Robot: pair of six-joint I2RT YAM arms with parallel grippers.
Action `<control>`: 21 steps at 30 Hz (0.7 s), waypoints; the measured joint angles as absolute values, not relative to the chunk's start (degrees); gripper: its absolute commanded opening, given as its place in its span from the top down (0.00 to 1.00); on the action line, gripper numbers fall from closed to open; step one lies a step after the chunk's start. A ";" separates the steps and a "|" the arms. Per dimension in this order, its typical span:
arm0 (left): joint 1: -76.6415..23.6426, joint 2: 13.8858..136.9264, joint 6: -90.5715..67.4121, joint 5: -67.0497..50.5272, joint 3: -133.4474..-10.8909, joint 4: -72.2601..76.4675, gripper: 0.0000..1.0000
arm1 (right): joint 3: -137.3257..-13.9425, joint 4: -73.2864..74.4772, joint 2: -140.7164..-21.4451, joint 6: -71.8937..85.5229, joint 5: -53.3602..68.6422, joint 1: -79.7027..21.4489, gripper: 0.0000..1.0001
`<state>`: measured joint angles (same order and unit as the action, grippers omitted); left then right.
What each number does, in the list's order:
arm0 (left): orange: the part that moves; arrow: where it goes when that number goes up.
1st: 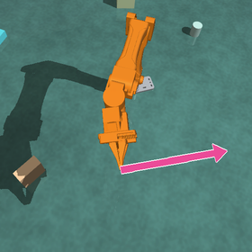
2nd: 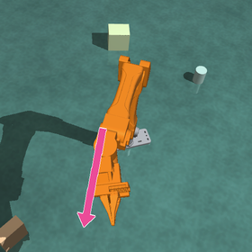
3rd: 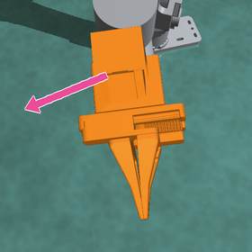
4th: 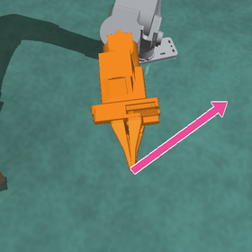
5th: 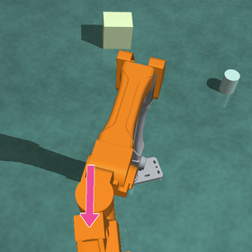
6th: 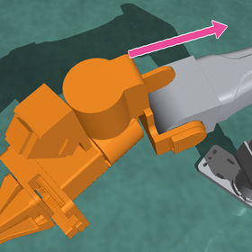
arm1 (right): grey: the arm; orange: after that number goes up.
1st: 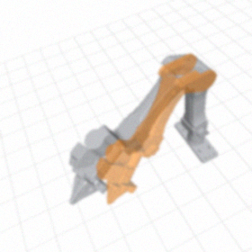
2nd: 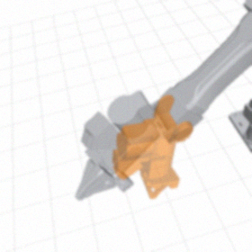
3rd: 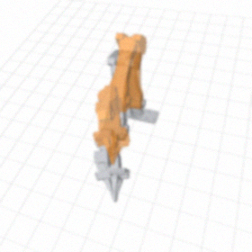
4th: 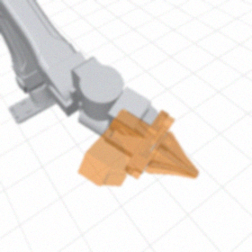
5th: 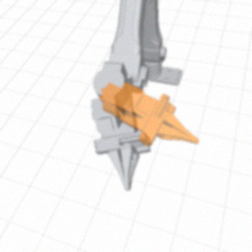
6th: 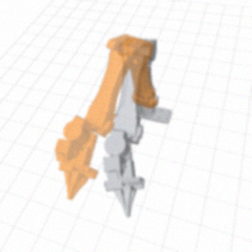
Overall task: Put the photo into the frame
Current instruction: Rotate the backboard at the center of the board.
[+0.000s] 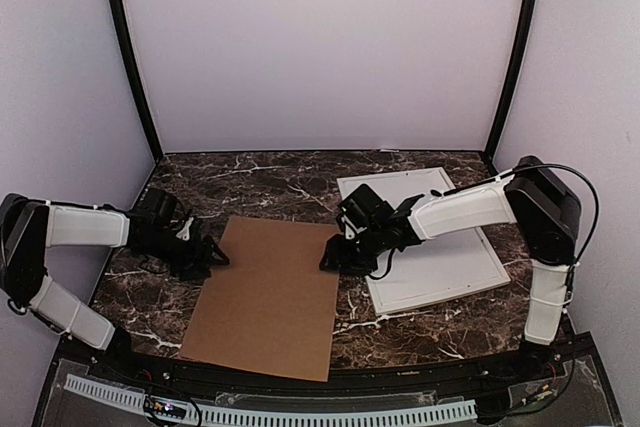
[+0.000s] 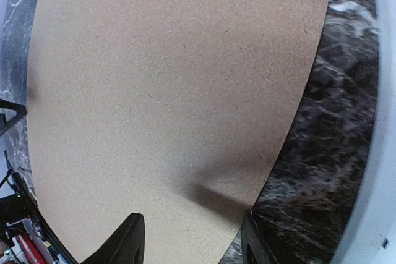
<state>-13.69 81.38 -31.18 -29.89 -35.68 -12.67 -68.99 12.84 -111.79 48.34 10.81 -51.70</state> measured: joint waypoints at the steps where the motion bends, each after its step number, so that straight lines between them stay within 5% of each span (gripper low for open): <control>1: -13.87 80.77 -31.88 -35.27 -35.62 -11.79 0.30 | -68.93 11.70 -111.98 48.38 11.40 -51.70 0.47; 10: -16.29 74.74 -33.69 -47.97 -36.62 -10.17 0.30 | -69.21 3.01 -114.93 48.51 15.92 -53.56 0.47; 21: -10.39 74.63 -27.35 -37.74 -41.67 -19.11 0.19 | -66.02 1.19 -112.88 50.35 16.25 -53.71 0.42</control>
